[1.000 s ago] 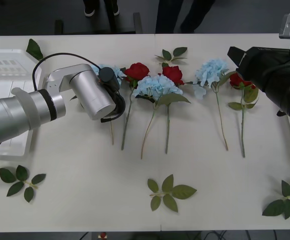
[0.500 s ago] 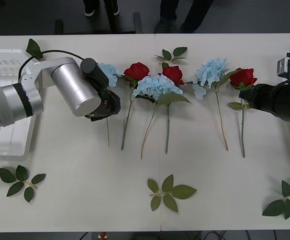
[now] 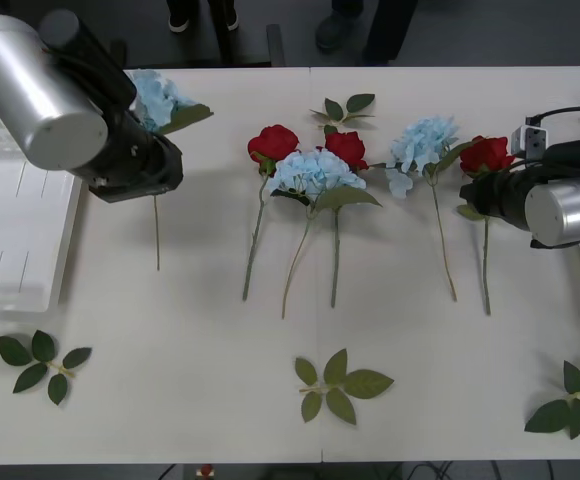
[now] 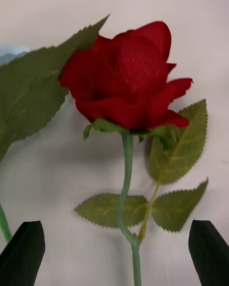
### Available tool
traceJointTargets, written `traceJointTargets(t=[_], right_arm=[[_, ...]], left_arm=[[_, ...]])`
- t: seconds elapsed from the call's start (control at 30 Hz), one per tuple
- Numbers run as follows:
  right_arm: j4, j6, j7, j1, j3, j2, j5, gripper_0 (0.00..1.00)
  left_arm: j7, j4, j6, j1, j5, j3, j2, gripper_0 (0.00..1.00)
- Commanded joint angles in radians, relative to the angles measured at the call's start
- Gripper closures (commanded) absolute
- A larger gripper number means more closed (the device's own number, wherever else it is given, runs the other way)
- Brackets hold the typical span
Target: Place the red flowers into the right box and the blue flowers into the left box. If a person shows an open palm, hand one flower to the person first, then continue sorting.
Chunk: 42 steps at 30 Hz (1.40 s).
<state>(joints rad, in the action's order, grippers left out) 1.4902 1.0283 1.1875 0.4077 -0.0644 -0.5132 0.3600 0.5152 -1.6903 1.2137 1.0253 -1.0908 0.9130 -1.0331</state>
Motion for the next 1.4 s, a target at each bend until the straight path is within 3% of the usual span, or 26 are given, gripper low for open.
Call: traceJointTargets(t=[0.03, 0.2, 0.27, 0.47, 0.6, 0.63, 0.67, 0.73, 0.77, 0.93, 1.07, 1.23, 1.4], right_arm=[[-0.091, -0.048, 0.021, 0.068, -0.002, 0.039, -0.050, 0.12], [-0.166, -0.073, 0.021, 0.102, -0.031, 0.039, -0.066, 0.12], [-0.180, -0.076, 0.026, 0.102, -0.031, 0.039, -0.075, 0.22], [-0.208, -0.076, 0.038, 0.100, -0.041, 0.041, -0.087, 0.31], [-0.215, -0.076, 0.043, 0.099, -0.043, 0.039, -0.087, 0.52], [-0.220, -0.074, 0.049, 0.100, -0.046, 0.039, -0.089, 0.65], [-0.222, -0.074, 0.050, 0.100, -0.048, 0.041, -0.089, 0.71], [-0.223, -0.074, 0.053, 0.099, -0.051, 0.039, -0.089, 0.98], [-0.223, -0.071, 0.053, 0.100, -0.051, 0.039, -0.089, 1.00], [-0.194, -0.056, 0.060, 0.100, -0.040, 0.038, -0.072, 1.00], [-0.096, 0.053, 0.069, 0.099, 0.017, 0.030, -0.023, 1.00], [0.094, 0.265, 0.112, 0.100, 0.163, 0.012, 0.048, 1.00], [0.191, 0.417, 0.208, 0.102, 0.325, -0.050, 0.152, 1.00]], left_arm=[[0.112, -0.026, 0.090, 0.004, -0.092, -0.135, -0.094, 1.00], [0.253, -0.011, 0.184, 0.004, -0.190, -0.223, -0.173, 1.00], [0.309, 0.004, 0.195, 0.004, -0.221, -0.226, -0.202, 1.00], [0.471, 0.081, 0.224, 0.002, -0.231, -0.226, -0.271, 1.00], [0.536, 0.156, 0.219, -0.001, -0.235, -0.226, -0.294, 1.00], [0.556, 0.189, 0.221, -0.007, -0.239, -0.227, -0.304, 1.00], [0.563, 0.202, 0.221, -0.011, -0.242, -0.226, -0.312, 1.00], [0.592, 0.253, 0.214, -0.031, -0.239, -0.227, -0.340, 1.00], [0.599, 0.268, 0.210, -0.037, -0.238, -0.226, -0.344, 1.00], [0.657, 0.386, 0.127, -0.106, -0.227, -0.227, -0.375, 1.00], [0.666, 0.434, 0.037, -0.166, -0.195, -0.226, -0.370, 1.00], [0.666, 0.500, -0.083, -0.225, -0.152, -0.226, -0.321, 1.00], [0.658, 0.544, -0.098, -0.225, -0.121, -0.226, -0.271, 1.00]])
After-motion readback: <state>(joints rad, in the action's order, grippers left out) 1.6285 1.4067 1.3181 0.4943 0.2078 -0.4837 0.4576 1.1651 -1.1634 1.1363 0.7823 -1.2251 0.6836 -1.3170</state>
